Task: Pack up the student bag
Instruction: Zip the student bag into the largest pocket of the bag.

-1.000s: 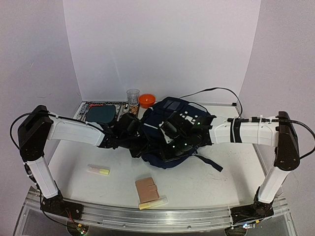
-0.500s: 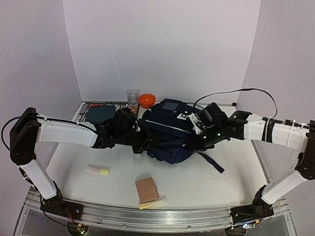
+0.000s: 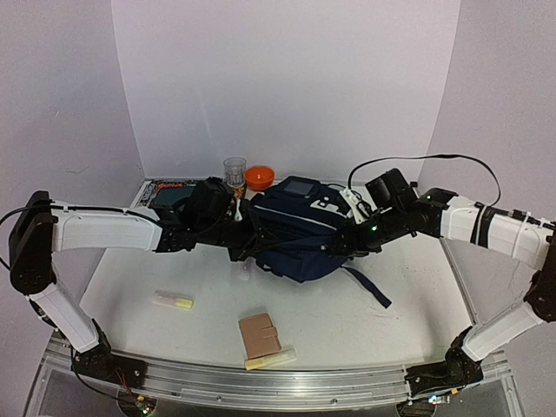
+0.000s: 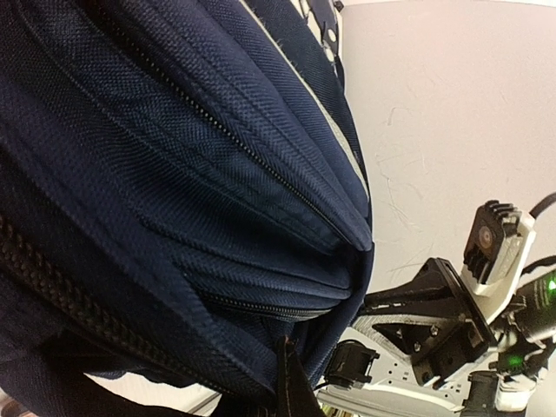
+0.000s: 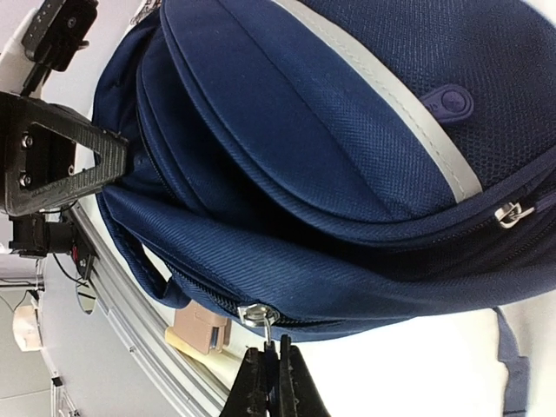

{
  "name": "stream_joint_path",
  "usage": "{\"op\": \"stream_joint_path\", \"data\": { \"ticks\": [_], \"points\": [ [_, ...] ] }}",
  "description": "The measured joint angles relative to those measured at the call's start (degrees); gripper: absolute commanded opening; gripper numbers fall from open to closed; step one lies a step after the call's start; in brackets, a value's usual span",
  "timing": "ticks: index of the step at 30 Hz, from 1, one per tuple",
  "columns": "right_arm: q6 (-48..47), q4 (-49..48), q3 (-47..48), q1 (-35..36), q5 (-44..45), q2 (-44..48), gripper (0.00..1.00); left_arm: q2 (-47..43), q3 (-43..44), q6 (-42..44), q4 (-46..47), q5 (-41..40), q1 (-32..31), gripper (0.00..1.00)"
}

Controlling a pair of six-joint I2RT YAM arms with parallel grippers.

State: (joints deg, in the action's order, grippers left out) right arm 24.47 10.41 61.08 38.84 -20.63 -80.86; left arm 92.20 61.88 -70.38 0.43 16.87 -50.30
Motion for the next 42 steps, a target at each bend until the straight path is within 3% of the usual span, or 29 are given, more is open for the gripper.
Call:
{"op": "stream_joint_path", "data": {
  "ticks": [13,26,30,35,42],
  "points": [
    [5.28,18.65,18.77,10.55,15.24,-16.92,0.00,7.90,5.65,-0.04,-6.97,-5.26,-0.02,0.00],
    [6.02,24.30,34.73,12.72,13.77,-25.88,0.00,9.56,8.45,-1.07,-2.92,-9.30,-3.17,0.00],
    [6.01,23.63,33.73,12.73,14.66,-25.49,0.00,9.53,8.49,-0.27,-3.11,-10.81,-3.52,0.00],
    [5.72,20.31,23.71,11.04,15.49,-18.80,0.00,7.32,5.82,1.14,-2.68,-12.16,-3.32,0.00],
    [3.22,15.78,5.16,-1.82,14.62,-5.22,0.00,-0.75,-0.95,2.55,-2.66,-11.80,0.78,0.00]
  ]
}}
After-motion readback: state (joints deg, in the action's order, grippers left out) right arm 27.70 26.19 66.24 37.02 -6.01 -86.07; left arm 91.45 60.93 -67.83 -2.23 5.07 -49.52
